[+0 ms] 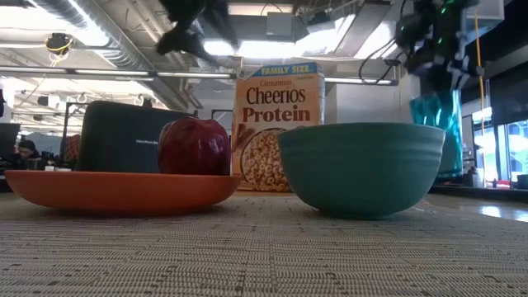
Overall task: Arrange a breakfast setting
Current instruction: Put the blue cup with rice on the gray placemat to the top right of the orange plate
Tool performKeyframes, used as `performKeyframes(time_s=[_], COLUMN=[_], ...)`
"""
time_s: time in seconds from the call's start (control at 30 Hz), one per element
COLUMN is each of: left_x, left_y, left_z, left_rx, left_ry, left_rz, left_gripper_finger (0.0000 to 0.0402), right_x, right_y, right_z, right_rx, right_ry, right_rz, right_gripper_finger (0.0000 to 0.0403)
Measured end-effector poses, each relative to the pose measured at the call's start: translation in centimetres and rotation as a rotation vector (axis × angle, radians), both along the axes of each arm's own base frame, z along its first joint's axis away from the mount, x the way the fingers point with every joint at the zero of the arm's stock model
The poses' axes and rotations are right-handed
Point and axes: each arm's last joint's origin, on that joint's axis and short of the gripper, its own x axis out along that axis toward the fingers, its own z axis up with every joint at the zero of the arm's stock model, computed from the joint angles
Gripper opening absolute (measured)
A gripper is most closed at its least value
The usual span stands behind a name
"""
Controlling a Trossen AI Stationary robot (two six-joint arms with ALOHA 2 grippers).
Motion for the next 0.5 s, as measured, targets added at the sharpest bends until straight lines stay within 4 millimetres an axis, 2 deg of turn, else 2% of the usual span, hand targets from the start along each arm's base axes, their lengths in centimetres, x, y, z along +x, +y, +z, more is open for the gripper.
performKeyframes(time_s=[0.13,0.23,0.37,0.5], left_x=[1.4,2.1,2.4,2.4], left_y=[-0.2,-0.4,-0.3,0.1], left_z=[1.8,3.2,4.1,3.9], left_rx=[0.153,0.297,0.422,0.425], left_ry=[-0.134,-0.233,-0.279,-0.267], left_rz=[-0.222,-0.323,-0.394,-0.431], left_gripper_finger=[0.0225,0.0226,0.0253,0.0308], right_x=[0.0,0.4,1.9,4.9], right_y=[2.4,4.2,5.9,7.2], right_z=[2.1,3.6,5.1,5.5], right_rx=[0.055,0.091,0.078,0.023], right_ry=[-0.182,-0.339,-0.454,-0.522], right_rz=[0.050,0.102,0.135,0.149], right_gripper_finger=[0.0004,0.0002,0.0002,0.0001])
